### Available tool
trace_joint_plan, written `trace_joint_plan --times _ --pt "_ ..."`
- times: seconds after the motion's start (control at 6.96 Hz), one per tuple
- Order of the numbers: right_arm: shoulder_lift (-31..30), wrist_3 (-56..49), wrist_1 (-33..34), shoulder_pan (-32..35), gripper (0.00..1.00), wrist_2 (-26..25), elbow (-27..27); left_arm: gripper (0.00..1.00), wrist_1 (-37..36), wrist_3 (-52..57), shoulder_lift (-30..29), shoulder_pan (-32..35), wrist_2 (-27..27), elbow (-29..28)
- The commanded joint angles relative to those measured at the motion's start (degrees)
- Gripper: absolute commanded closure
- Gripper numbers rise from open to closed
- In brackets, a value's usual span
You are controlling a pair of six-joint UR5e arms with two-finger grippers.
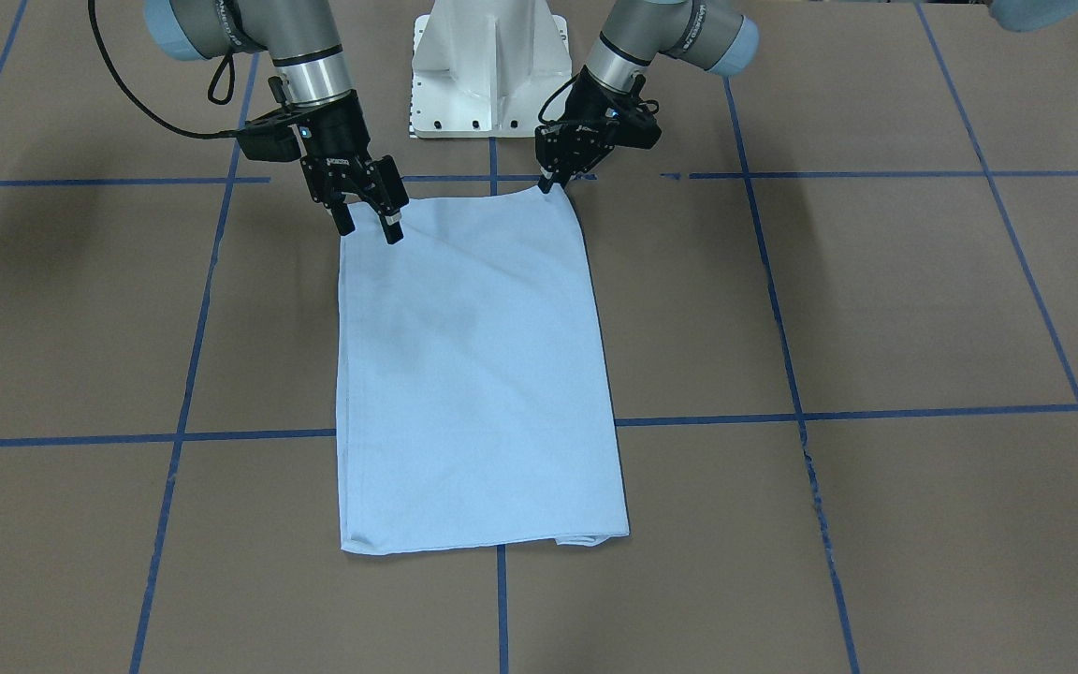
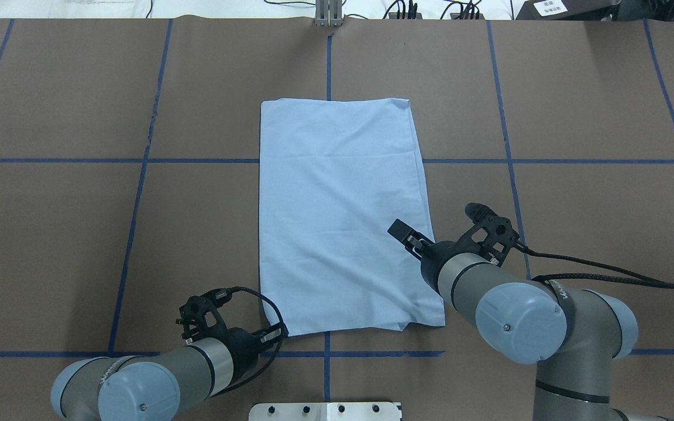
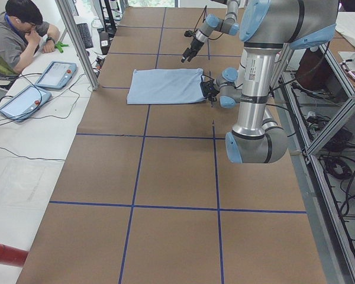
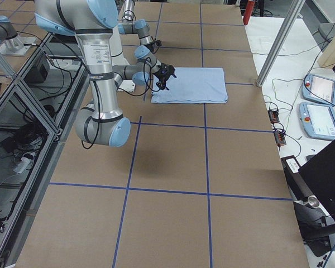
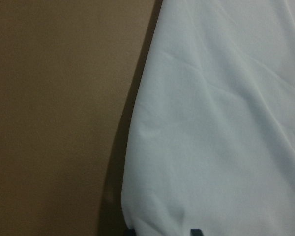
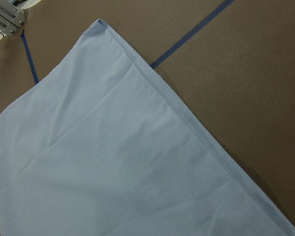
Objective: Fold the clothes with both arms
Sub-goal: 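Lower both grippers and grasp the near shirt corners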
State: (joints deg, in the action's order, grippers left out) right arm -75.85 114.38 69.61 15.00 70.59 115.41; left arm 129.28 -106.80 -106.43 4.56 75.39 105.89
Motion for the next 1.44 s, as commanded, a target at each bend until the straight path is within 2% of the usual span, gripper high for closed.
trace_joint_plan --times 0.0,0.14,0.29,0.43,0.58,0.86,1.15,1.29 --pt "0.1 2.8 0.1 -1.5 0.04 -0.2 0.0 1.00 0.0 0.1 0.1 0.1 -0.1 0.2" --pt "1.0 8.8 1.2 -2.8 0.19 -0.1 0.3 1.00 0.0 0.1 -0.3 0.1 -0.1 0.2" --pt "1.1 14.8 6.8 -5.1 0.29 0.0 0.3 1.00 0.0 0.1 -0.4 0.0 -0.1 0.2" --pt "1.1 16.2 10.4 -6.9 0.29 0.0 0.1 1.00 -0.1 0.1 -0.4 0.0 -0.1 0.2" --pt "1.2 16.3 12.9 -8.2 0.25 -0.1 -0.1 1.00 0.0 0.1 -0.4 0.0 -0.1 0.2" --pt "3.8 19.5 14.8 -10.8 0.24 -0.4 -2.5 1.00 0.0 0.0 -0.4 0.0 0.0 0.3" --pt "6.0 19.6 14.9 -10.8 0.24 -0.7 -6.1 1.00 0.0 0.1 -0.4 0.0 0.0 0.3" --pt "6.1 19.6 14.9 -10.7 0.24 -0.7 -6.2 1.00 0.0 0.1 -0.4 0.0 0.0 0.3"
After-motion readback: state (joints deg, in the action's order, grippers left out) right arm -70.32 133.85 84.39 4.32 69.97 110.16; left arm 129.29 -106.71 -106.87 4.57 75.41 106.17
